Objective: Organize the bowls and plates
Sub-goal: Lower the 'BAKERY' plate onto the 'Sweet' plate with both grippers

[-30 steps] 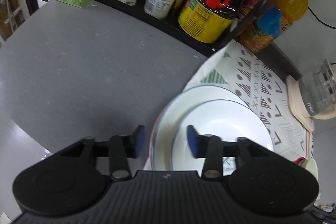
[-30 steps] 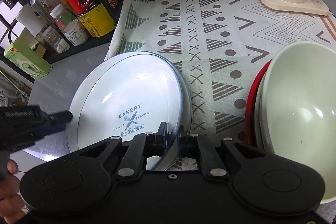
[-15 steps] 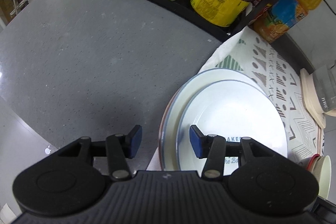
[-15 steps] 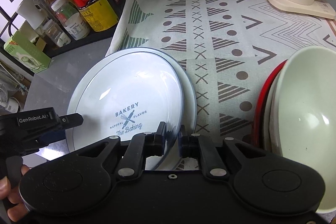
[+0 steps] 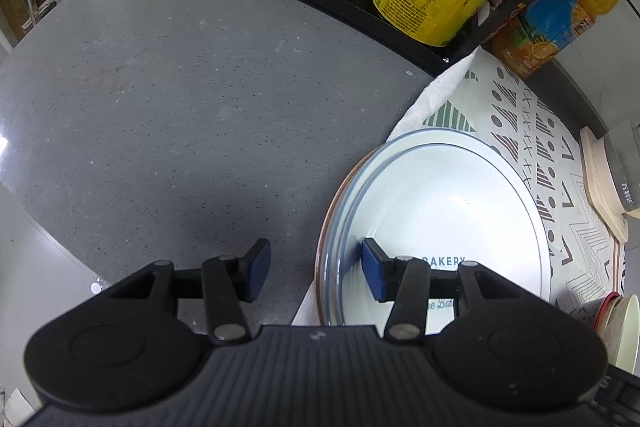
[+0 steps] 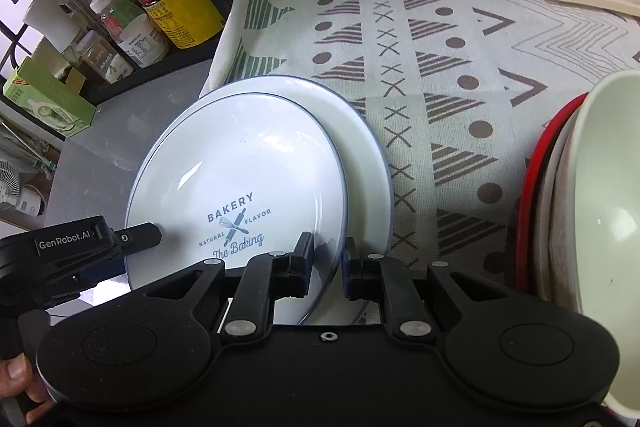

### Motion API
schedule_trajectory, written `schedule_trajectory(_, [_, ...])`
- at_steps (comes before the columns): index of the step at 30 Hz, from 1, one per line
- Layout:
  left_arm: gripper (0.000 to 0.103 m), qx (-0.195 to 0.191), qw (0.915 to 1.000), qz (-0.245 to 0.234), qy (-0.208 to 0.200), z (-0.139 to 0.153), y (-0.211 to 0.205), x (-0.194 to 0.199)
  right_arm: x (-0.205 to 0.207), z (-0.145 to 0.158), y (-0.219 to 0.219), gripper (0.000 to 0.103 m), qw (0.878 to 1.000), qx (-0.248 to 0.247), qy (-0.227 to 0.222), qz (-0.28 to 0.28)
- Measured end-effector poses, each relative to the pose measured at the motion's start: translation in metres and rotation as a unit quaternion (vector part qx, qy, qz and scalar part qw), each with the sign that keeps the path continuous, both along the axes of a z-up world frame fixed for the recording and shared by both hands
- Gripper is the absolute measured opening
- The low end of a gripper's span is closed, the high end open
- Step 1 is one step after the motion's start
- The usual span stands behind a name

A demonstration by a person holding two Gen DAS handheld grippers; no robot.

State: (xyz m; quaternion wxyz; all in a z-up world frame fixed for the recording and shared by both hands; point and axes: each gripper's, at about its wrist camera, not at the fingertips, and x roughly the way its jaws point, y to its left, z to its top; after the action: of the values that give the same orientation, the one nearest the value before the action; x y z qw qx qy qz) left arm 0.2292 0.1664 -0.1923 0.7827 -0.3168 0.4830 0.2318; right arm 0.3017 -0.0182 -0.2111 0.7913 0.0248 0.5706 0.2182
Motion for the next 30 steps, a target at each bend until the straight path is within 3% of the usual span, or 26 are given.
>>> schedule_trajectory(4, [0.048, -0.001, 1.0000, -0.004, 0.001, -0.002, -0.001, 0.002, -0.009, 0.018, -0.003, 0.033, 1.000, -0.005, -0.024, 0.009])
schedule_trajectory(6, [0.048, 0.000, 1.0000, -0.006, 0.004, -0.002, -0.003, 0.004, -0.014, 0.025, -0.002, 0.052, 0.999, -0.019, -0.045, 0.017])
schedule_trajectory(8, [0.048, 0.002, 0.9999, -0.009, 0.008, -0.003, -0.004, 0.006, -0.016, 0.025, -0.003, 0.060, 0.998, -0.036, -0.054, 0.017])
schedule_trajectory(13, [0.048, 0.000, 0.9998, -0.019, 0.007, -0.002, -0.006, 0.004, -0.017, 0.009, -0.008, 0.057, 0.999, -0.031, -0.026, -0.005])
schedule_trajectory(15, [0.048, 0.000, 0.9998, -0.021, 0.005, 0.000, -0.006, 0.001, -0.017, 0.003, -0.009, 0.033, 1.000, -0.022, -0.020, -0.005])
schedule_trajectory(21, [0.048, 0.002, 0.9997, -0.022, -0.003, 0.007, -0.003, -0.004, -0.018, 0.003, -0.013, 0.025, 0.999, -0.015, -0.026, -0.017])
schedule_trajectory(25, [0.048, 0.003, 0.9997, -0.022, -0.007, 0.014, -0.004, -0.005, -0.016, 0.005, -0.013, 0.026, 1.000, -0.016, -0.011, -0.023])
schedule_trajectory(30, [0.048, 0.003, 0.9993, -0.033, -0.015, 0.024, -0.009, 0.001, -0.021, 0.020, -0.015, 0.046, 1.000, 0.006, -0.013, -0.018])
